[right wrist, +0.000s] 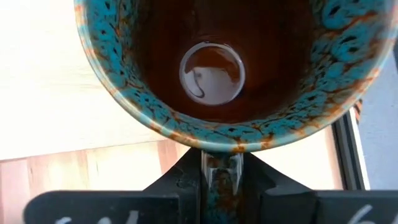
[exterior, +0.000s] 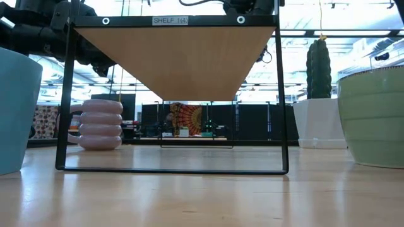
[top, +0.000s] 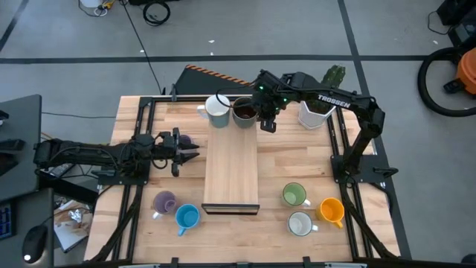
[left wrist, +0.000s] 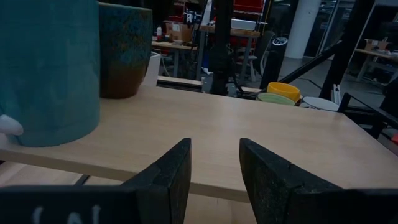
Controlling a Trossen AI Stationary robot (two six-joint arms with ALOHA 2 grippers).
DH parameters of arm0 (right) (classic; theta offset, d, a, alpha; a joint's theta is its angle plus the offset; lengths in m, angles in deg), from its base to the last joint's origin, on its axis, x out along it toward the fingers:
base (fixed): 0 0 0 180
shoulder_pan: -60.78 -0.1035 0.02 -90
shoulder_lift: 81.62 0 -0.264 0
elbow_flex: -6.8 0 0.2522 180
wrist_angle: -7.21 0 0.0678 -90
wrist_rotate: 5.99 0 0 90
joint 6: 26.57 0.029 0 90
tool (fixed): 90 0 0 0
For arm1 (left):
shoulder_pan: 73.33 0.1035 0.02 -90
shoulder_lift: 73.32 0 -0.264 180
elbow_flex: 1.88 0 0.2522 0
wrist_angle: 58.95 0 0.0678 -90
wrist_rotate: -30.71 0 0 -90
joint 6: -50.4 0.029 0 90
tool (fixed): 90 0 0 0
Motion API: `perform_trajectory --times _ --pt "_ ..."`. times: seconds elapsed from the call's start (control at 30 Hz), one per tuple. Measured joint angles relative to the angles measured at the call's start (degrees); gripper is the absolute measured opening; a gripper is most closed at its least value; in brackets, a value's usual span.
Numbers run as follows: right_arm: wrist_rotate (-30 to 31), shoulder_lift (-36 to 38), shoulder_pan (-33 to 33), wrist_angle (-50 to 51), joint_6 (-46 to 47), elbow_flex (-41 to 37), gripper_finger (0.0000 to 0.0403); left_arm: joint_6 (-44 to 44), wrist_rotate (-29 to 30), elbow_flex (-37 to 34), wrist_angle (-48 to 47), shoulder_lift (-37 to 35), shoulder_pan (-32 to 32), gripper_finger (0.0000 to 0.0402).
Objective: Place coffee mugs
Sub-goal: Put the dark blue mug on the shelf, then put the green mug on the shelf
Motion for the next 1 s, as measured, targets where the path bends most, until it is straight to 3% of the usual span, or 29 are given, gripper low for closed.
perform_trajectory --times 0.27,0.7,1.0 --pt "0.76 0.04 0.0 -0.33 -0.02 0.0 0.0103 -0.13 0.0 0.0 -0.11 0.01 0.02 0.0141" --pt "1.4 1.55 0.0 0.96 0.05 0.0 0.0203 -0.05 0.0 0.0 -0.37 -0.01 0.0 0.0141" --pt "3.51 7.03 -0.15 3.11 3.87 -0.04 0.0227 -0.44 -0.01 0.0 -0.37 0.01 0.01 0.0141"
